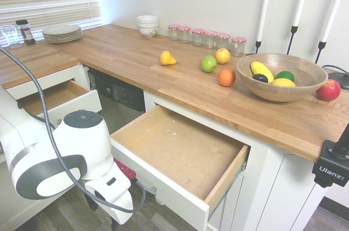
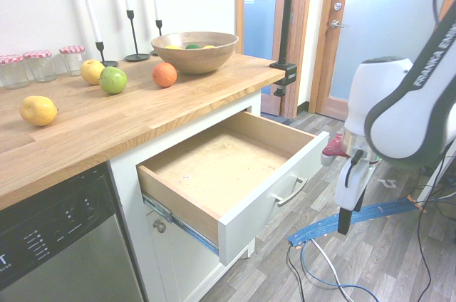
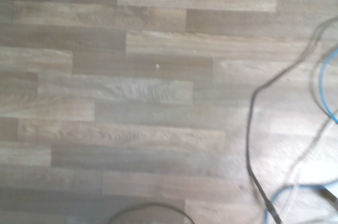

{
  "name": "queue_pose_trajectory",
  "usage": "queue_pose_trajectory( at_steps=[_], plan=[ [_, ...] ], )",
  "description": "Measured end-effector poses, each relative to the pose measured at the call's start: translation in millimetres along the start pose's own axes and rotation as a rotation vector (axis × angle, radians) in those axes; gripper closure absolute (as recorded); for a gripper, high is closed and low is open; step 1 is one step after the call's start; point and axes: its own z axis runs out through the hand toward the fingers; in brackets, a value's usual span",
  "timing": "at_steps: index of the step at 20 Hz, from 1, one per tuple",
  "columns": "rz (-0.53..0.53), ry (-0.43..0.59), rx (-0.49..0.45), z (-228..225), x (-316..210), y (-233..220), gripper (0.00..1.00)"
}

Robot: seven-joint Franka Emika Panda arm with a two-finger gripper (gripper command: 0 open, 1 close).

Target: Close the drawer

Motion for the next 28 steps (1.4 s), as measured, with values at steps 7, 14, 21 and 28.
queue_pose_trajectory(
  at_steps=[7, 14, 21, 28],
  plan=[
    [-0.048, 0.052, 0.043, 21, 22, -20, 0.0],
    [-0.046, 0.103, 0.051, 16, 29, -19, 1.0],
    [-0.04, 0.097, 0.052, 18, 28, -19, 1.0],
    [-0.022, 0.092, 0.06, 19, 29, -17, 1.0]
  ],
)
